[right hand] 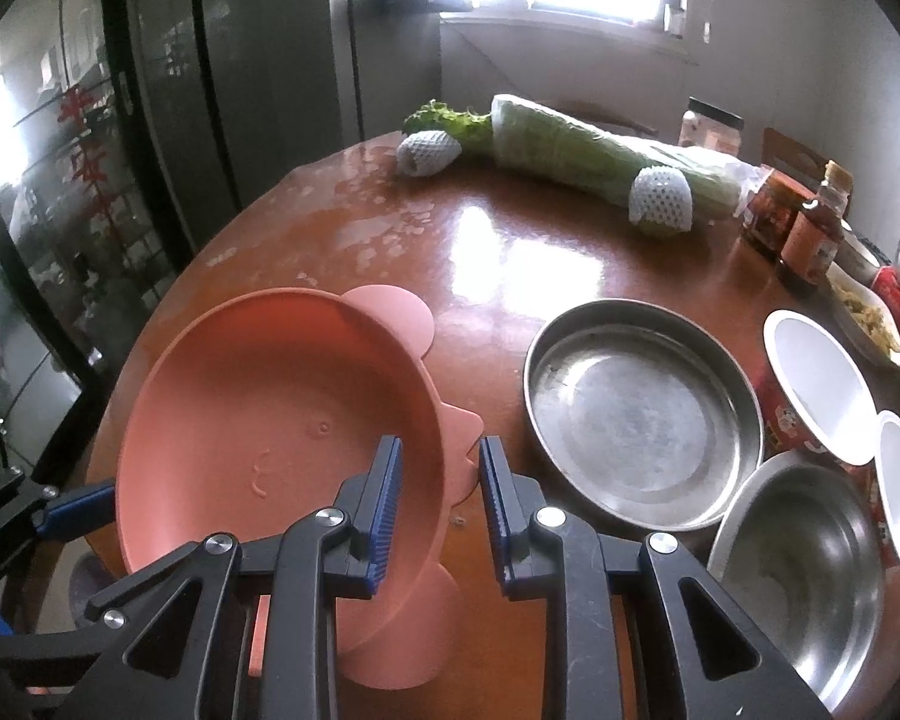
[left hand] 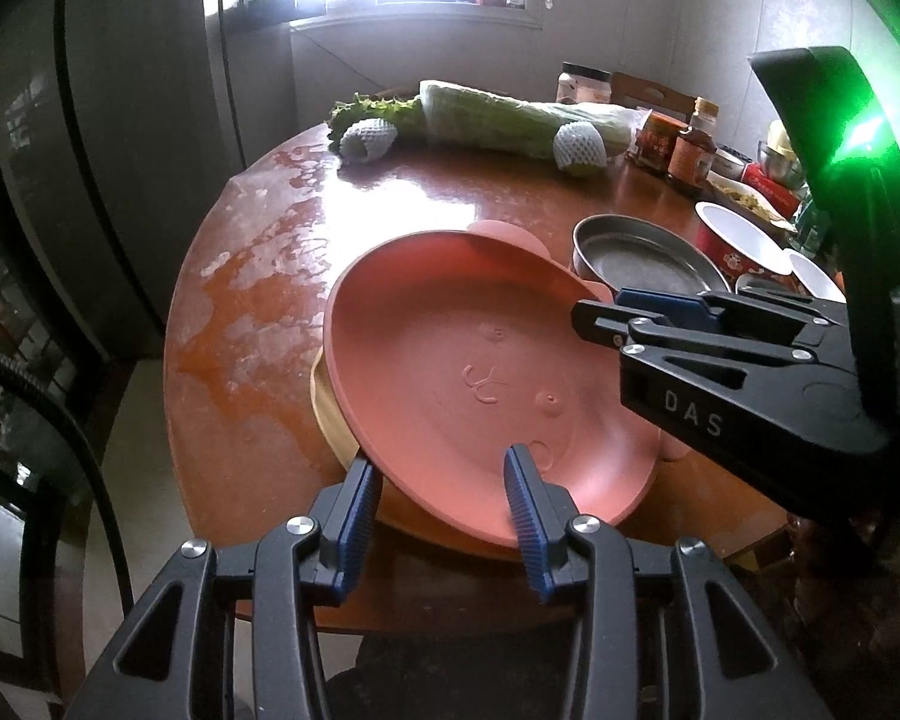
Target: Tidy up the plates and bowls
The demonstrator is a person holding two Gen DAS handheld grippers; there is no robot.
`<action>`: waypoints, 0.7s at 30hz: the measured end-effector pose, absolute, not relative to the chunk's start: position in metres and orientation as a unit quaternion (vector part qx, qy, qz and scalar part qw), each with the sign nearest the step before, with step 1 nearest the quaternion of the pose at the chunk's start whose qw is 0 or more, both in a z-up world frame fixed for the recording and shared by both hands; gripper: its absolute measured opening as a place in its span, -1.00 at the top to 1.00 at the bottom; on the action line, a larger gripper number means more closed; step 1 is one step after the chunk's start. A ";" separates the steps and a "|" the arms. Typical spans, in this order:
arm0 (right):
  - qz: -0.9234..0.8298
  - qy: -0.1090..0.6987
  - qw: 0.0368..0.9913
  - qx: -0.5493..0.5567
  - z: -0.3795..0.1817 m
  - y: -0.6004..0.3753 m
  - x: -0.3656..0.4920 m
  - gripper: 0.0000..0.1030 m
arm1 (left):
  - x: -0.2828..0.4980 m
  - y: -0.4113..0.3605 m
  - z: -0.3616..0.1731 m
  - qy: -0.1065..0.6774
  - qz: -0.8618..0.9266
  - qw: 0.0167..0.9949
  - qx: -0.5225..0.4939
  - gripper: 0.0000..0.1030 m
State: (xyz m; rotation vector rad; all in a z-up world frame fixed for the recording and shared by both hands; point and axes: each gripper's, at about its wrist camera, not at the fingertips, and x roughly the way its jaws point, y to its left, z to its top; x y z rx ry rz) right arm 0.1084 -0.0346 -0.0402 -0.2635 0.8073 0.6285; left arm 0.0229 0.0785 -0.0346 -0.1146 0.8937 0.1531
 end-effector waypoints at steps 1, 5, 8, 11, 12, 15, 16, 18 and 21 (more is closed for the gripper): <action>0.300 0.385 0.863 -0.127 -0.040 -0.034 0.109 0.46 | 0.023 0.079 -0.034 0.432 0.073 0.897 -0.056 0.17; 0.306 0.392 0.858 -0.128 -0.043 -0.031 0.110 0.46 | 0.021 0.080 -0.033 0.429 0.074 0.898 -0.060 0.05; 0.308 0.397 0.854 -0.132 -0.046 -0.029 0.111 0.46 | 0.021 0.077 -0.034 0.430 0.072 0.899 -0.052 0.01; 0.308 0.397 0.855 -0.131 -0.047 -0.029 0.110 0.46 | 0.021 0.077 -0.033 0.429 0.070 0.899 -0.052 -0.01; 0.307 0.396 0.856 -0.131 -0.047 -0.029 0.109 0.46 | 0.021 0.077 -0.033 0.430 0.070 0.899 -0.053 -0.01; 0.308 0.395 0.857 -0.123 -0.044 -0.032 0.110 0.46 | 0.020 0.079 -0.031 0.428 0.070 0.899 -0.054 -0.01; 0.309 0.395 0.857 -0.119 -0.043 -0.033 0.110 0.44 | 0.019 0.079 -0.030 0.427 0.071 0.900 -0.055 -0.01; 0.308 0.395 0.858 -0.111 -0.041 -0.037 0.111 0.41 | 0.019 0.081 -0.029 0.425 0.072 0.900 -0.057 -0.01; 0.310 0.396 0.858 -0.100 -0.038 -0.041 0.112 0.38 | 0.018 0.080 -0.027 0.426 0.071 0.900 -0.054 -0.01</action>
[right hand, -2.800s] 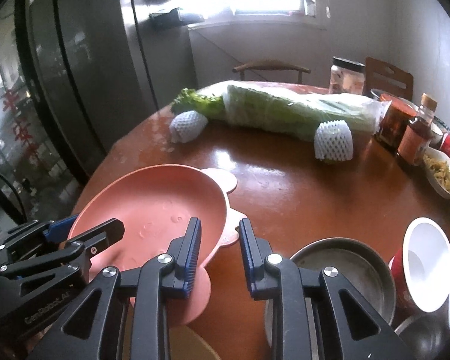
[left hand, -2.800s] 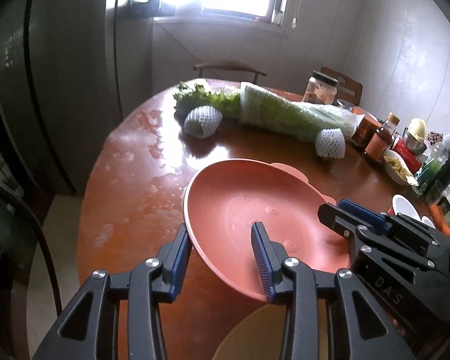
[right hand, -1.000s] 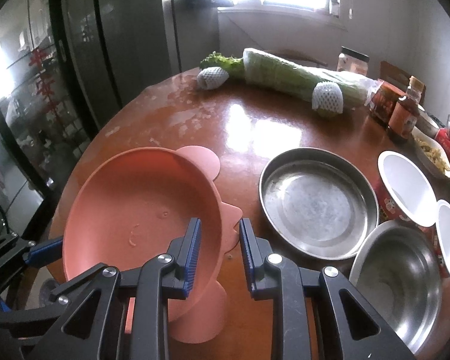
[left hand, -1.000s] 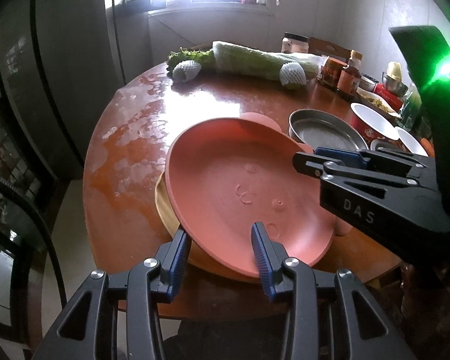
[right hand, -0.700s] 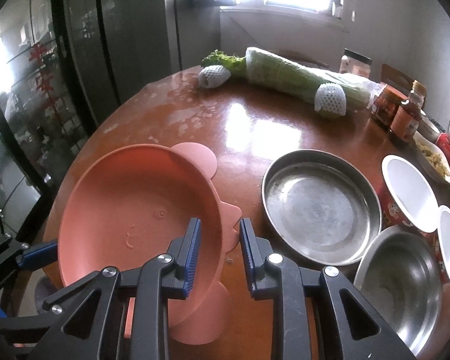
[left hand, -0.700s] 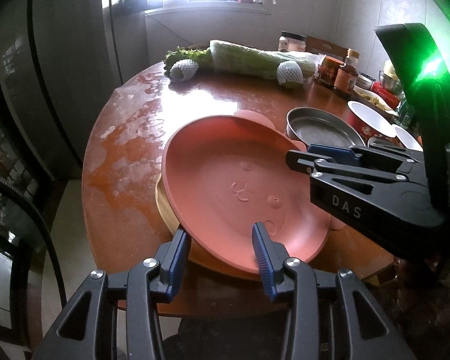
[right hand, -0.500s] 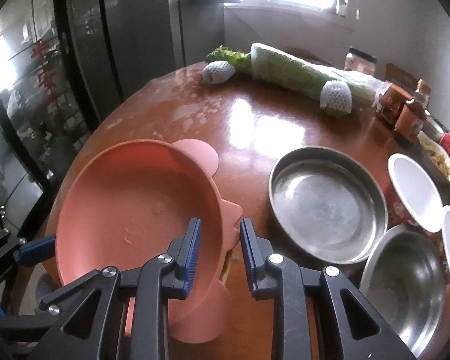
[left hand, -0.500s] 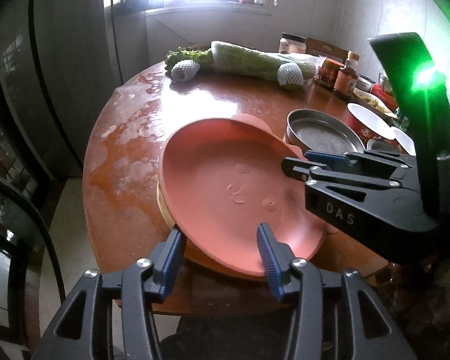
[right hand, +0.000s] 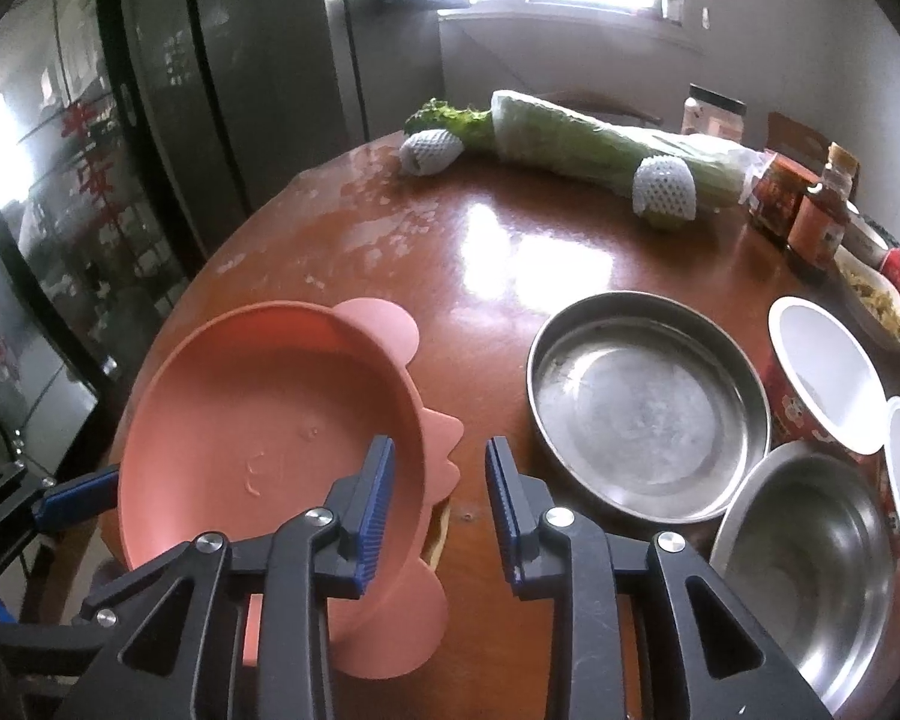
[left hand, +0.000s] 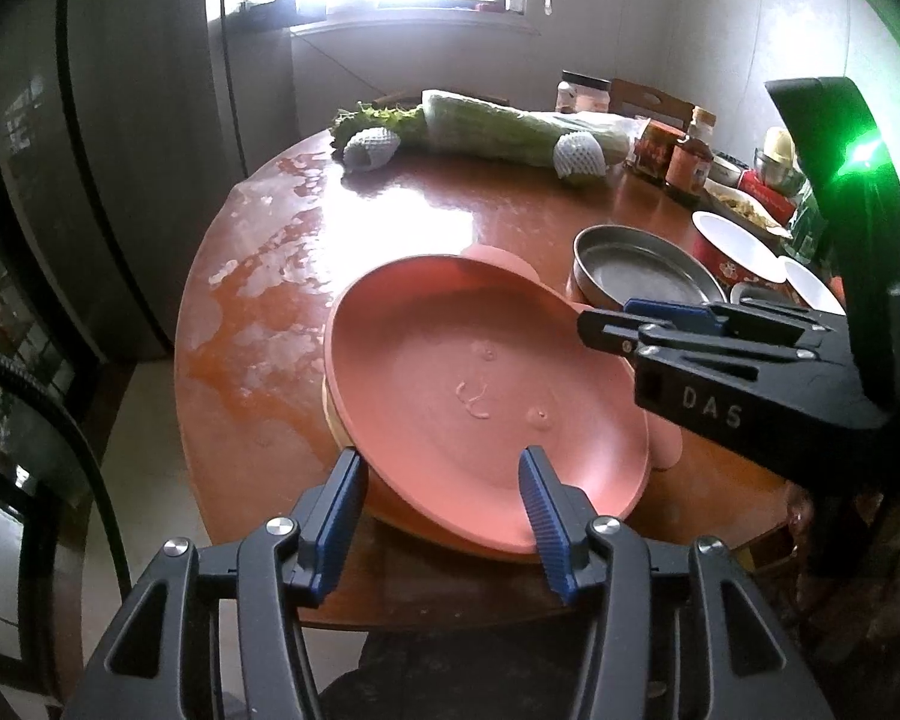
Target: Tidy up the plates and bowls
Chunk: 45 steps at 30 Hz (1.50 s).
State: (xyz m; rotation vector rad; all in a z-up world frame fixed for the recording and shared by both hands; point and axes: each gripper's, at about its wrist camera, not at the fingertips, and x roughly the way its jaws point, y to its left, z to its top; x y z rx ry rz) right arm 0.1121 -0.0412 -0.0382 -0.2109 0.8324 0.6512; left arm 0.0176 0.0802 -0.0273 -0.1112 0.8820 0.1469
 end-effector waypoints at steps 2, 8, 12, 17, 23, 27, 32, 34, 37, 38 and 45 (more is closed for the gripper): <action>0.309 0.395 0.859 -0.098 -0.037 -0.043 0.112 0.38 | 0.016 0.080 -0.025 0.424 0.071 0.901 -0.052 -0.02; 0.306 0.392 0.863 -0.081 -0.030 -0.055 0.113 0.36 | 0.014 0.084 -0.020 0.420 0.073 0.903 -0.054 -0.07; 0.299 0.391 0.868 -0.069 -0.027 -0.064 0.115 0.36 | 0.010 0.084 -0.016 0.414 0.076 0.906 -0.051 -0.07; 0.290 0.389 0.872 -0.058 -0.024 -0.076 0.118 0.36 | 0.005 0.088 -0.005 0.402 0.080 0.911 -0.052 -0.07; 0.274 0.387 0.879 -0.046 -0.019 -0.091 0.125 0.35 | 0.023 0.083 0.016 0.396 0.048 0.916 -0.038 -0.12; 0.263 0.382 0.885 -0.040 -0.015 -0.100 0.128 0.35 | 0.050 0.069 0.024 0.405 0.025 0.914 -0.014 -0.22; 0.255 0.382 0.888 -0.029 -0.012 -0.112 0.136 0.35 | 0.095 0.045 0.024 0.427 -0.001 0.904 0.005 -0.23; 0.248 0.382 0.890 -0.028 -0.012 -0.118 0.140 0.35 | 0.110 0.036 0.024 0.430 -0.013 0.903 0.019 -0.23; 0.235 0.382 0.893 -0.024 -0.011 -0.128 0.149 0.32 | 0.139 0.026 0.021 0.453 -0.034 0.891 0.026 -0.23; 0.229 0.382 0.895 -0.022 -0.011 -0.132 0.152 0.28 | 0.146 0.025 0.019 0.459 -0.035 0.888 0.026 -0.23; 0.214 0.390 0.895 -0.018 -0.011 -0.143 0.174 0.19 | 0.192 0.016 -0.003 0.496 -0.043 0.867 0.018 -0.21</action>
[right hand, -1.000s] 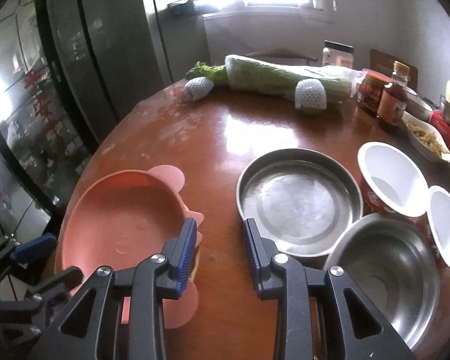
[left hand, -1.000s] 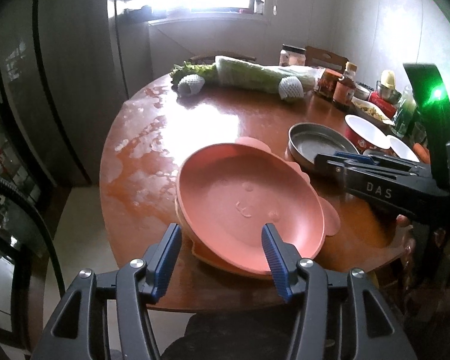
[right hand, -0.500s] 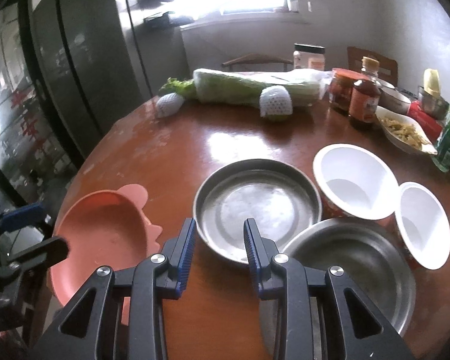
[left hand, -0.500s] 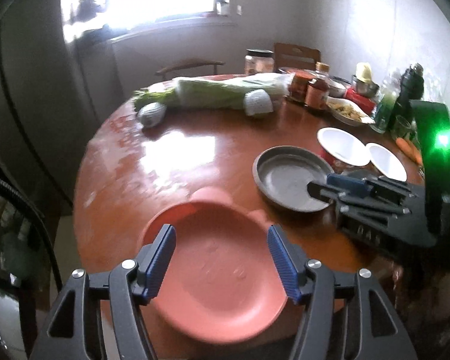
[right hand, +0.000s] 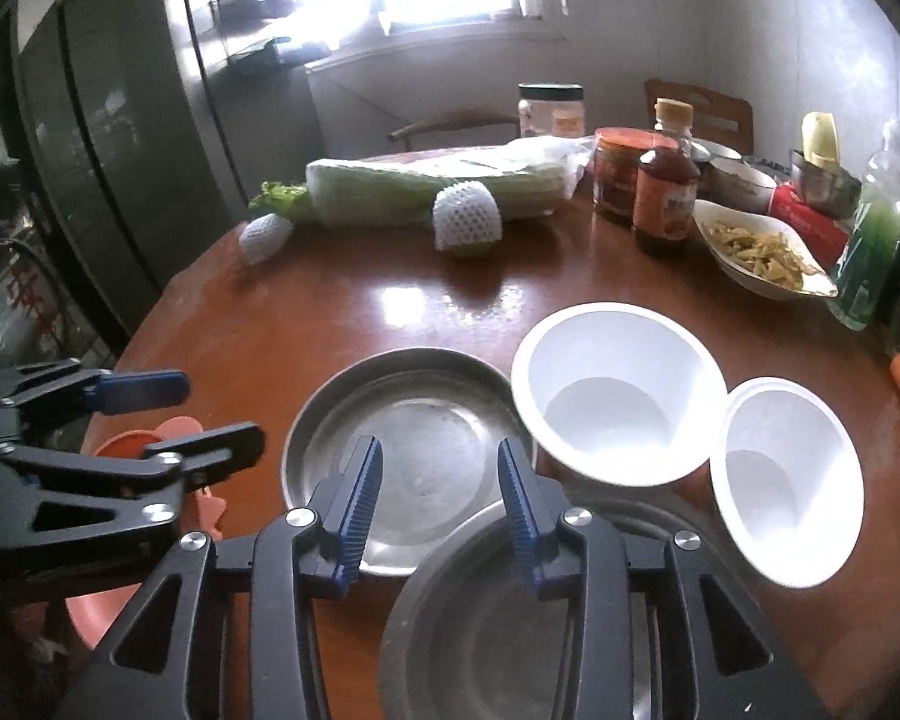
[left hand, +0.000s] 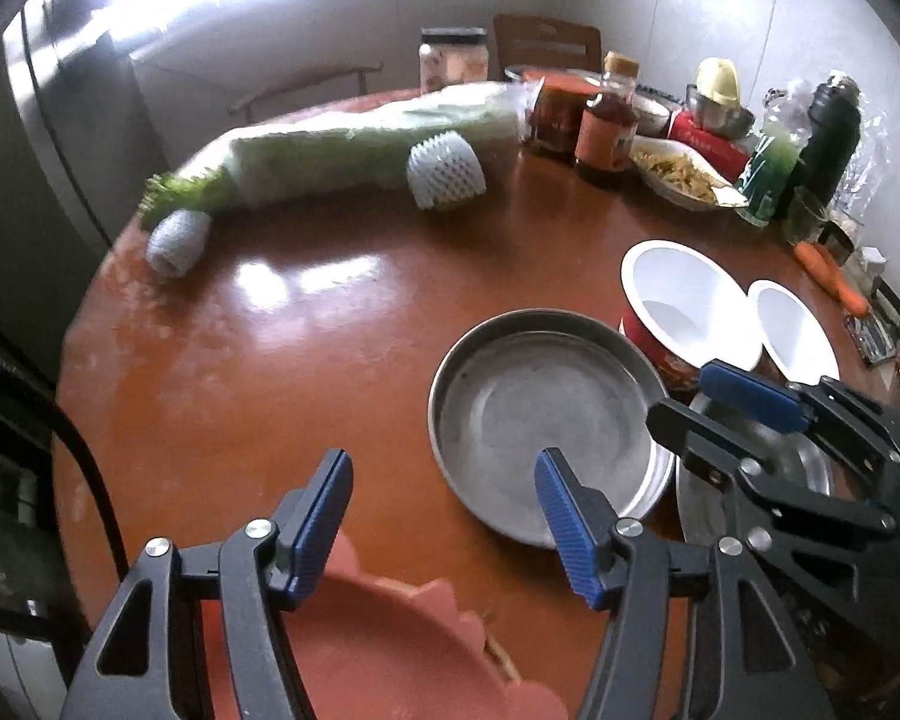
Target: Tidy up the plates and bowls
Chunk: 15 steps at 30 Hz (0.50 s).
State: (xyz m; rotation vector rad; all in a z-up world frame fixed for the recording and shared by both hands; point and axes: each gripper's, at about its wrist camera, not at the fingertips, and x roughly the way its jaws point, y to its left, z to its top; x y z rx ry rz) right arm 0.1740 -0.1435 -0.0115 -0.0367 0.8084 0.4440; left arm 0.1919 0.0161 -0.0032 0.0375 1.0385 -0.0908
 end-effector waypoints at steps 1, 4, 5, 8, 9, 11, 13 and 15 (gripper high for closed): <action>0.214 0.392 0.895 -0.018 -0.012 -0.144 0.177 0.19 | 0.197 0.015 -0.006 0.500 -0.044 0.864 0.021 -0.19; 0.214 0.395 0.893 -0.021 -0.013 -0.145 0.184 0.19 | 0.213 0.015 -0.015 0.514 -0.040 0.857 0.021 -0.08; 0.213 0.396 0.893 -0.020 -0.013 -0.146 0.186 0.19 | 0.217 0.016 -0.018 0.518 -0.041 0.854 0.017 -0.05; 0.212 0.398 0.892 -0.019 -0.014 -0.148 0.192 0.18 | 0.226 0.017 -0.027 0.530 -0.046 0.847 0.007 0.02; 0.211 0.399 0.892 -0.020 -0.014 -0.149 0.194 0.18 | 0.229 0.018 -0.030 0.535 -0.046 0.843 0.002 0.07; 0.211 0.401 0.891 -0.022 -0.016 -0.148 0.197 0.18 | 0.234 0.019 -0.036 0.542 -0.046 0.839 -0.001 0.15; 0.214 0.405 0.889 -0.019 -0.017 -0.147 0.199 0.18 | 0.236 0.021 -0.041 0.547 -0.042 0.836 -0.003 0.25; 0.213 0.404 0.889 -0.022 -0.017 -0.145 0.201 0.18 | 0.238 0.022 -0.044 0.549 -0.041 0.835 -0.004 0.28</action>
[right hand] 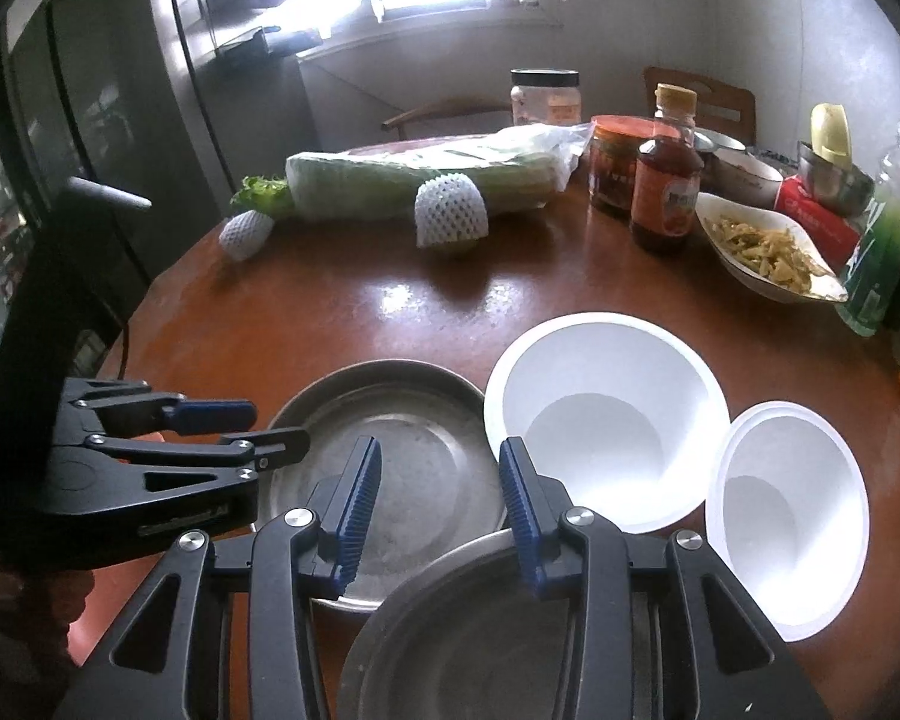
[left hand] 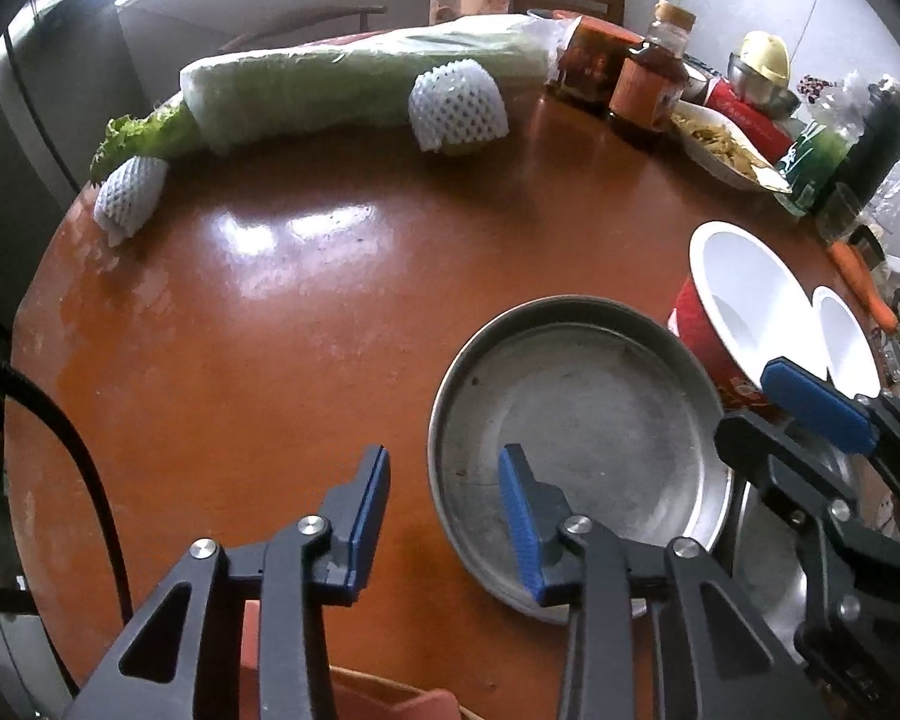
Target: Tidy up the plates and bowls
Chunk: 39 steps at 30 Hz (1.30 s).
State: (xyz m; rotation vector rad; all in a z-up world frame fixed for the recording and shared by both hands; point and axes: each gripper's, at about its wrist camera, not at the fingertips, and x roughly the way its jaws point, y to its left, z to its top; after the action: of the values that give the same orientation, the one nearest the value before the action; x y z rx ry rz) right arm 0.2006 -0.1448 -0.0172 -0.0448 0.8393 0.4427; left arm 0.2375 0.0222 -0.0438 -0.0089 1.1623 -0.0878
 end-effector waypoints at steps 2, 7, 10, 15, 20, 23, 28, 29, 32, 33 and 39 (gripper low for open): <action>0.215 0.405 0.889 -0.024 -0.017 -0.143 0.201 0.17 | 0.238 0.023 -0.046 0.549 -0.039 0.835 0.000 0.31; 0.221 0.410 0.885 -0.031 -0.018 -0.134 0.201 0.17 | 0.241 0.031 -0.050 0.553 -0.037 0.832 0.002 0.34; 0.224 0.411 0.883 -0.033 -0.018 -0.128 0.200 0.17 | 0.243 0.033 -0.055 0.560 -0.040 0.828 0.006 0.39; 0.219 0.414 0.883 -0.037 -0.017 -0.123 0.201 0.17 | 0.243 0.037 -0.057 0.558 -0.027 0.830 0.009 0.40; 0.221 0.418 0.880 -0.045 -0.019 -0.114 0.203 0.17 | 0.242 0.051 -0.059 0.559 -0.009 0.829 -0.003 0.40; 0.221 0.428 0.875 -0.052 -0.023 -0.106 0.205 0.17 | 0.242 0.062 -0.058 0.561 -0.001 0.828 -0.013 0.40; 0.219 0.446 0.866 -0.057 -0.031 -0.093 0.210 0.17 | 0.242 0.079 -0.057 0.561 0.012 0.827 -0.022 0.40; 0.217 0.449 0.865 -0.060 -0.033 -0.091 0.211 0.17 | 0.241 0.083 -0.057 0.561 0.013 0.828 -0.025 0.40; 0.210 0.461 0.860 -0.068 -0.039 -0.085 0.215 0.17 | 0.242 0.090 -0.056 0.560 0.015 0.828 -0.035 0.40; 0.209 0.464 0.858 -0.070 -0.041 -0.083 0.217 0.17 | 0.243 0.093 -0.056 0.559 0.019 0.828 -0.037 0.40; 0.204 0.486 0.847 -0.069 -0.051 -0.076 0.225 0.17 | 0.243 0.105 -0.056 0.556 0.022 0.830 -0.047 0.40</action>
State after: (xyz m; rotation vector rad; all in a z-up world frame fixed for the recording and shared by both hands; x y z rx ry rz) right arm 0.2251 -0.0764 -0.0506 -0.1451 1.0246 0.4299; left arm 0.2434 0.1055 -0.0564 -0.1007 1.1798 0.0459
